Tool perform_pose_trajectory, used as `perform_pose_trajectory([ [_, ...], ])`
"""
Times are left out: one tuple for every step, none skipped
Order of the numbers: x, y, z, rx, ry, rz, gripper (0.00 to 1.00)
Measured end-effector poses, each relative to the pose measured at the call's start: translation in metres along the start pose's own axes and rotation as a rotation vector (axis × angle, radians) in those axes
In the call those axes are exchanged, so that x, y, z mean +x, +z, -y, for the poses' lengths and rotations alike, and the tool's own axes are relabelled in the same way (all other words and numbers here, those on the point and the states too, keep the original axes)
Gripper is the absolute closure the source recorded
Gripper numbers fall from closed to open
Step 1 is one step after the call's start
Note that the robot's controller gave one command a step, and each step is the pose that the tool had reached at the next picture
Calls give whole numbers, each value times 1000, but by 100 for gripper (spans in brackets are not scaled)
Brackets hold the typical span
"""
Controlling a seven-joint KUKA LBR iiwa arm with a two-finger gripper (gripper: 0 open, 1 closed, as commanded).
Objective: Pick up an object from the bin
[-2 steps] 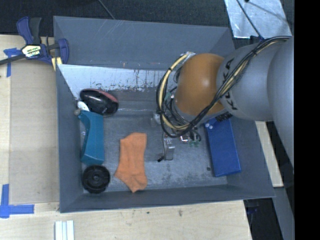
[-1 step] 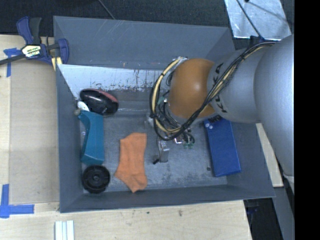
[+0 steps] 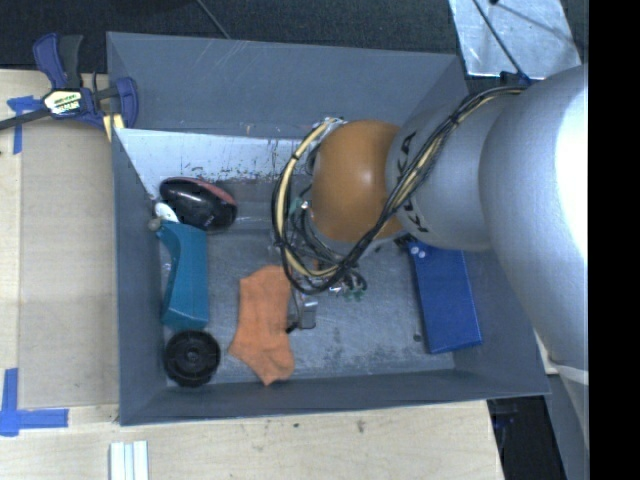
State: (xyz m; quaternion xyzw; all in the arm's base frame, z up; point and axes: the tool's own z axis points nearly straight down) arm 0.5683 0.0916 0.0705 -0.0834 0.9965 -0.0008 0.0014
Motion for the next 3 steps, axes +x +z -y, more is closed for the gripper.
perform_pose_trajectory([
  [-5, -1, -29, -2, -161, 5, 100],
  [-5, -1, -29, -2, -161, 5, 100],
  [-17, -167, 13, -1, -197, 6, 100],
])
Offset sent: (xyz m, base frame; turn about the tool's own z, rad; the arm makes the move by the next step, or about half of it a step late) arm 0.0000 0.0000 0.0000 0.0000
